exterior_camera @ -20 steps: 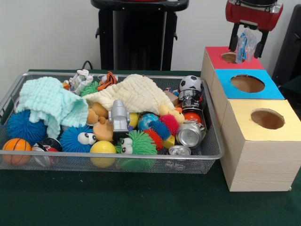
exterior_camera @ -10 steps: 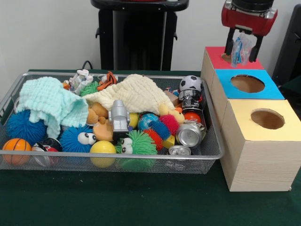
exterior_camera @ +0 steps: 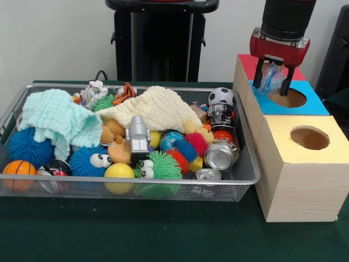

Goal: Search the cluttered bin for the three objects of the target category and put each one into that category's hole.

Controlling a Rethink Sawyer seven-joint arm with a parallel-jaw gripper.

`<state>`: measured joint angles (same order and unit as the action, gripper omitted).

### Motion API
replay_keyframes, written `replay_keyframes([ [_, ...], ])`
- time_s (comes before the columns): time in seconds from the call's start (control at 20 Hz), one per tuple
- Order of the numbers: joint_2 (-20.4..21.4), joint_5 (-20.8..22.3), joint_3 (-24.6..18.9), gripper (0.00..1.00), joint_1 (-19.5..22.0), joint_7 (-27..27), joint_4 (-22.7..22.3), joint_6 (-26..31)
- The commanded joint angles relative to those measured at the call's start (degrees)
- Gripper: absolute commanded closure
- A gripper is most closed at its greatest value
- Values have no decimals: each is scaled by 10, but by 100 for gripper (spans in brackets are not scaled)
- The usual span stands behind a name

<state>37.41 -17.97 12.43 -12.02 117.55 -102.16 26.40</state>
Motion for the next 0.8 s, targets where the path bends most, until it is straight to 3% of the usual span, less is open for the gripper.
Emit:
replay_keyframes([
  [0.05, -40, -4, -73, 0, -1, 86, -68, -26],
  [0.45, -12, -18, -91, 0, 8, 79, -83, 6],
  [0.8, 14, -20, -87, 0, 13, 82, -65, 62],
])
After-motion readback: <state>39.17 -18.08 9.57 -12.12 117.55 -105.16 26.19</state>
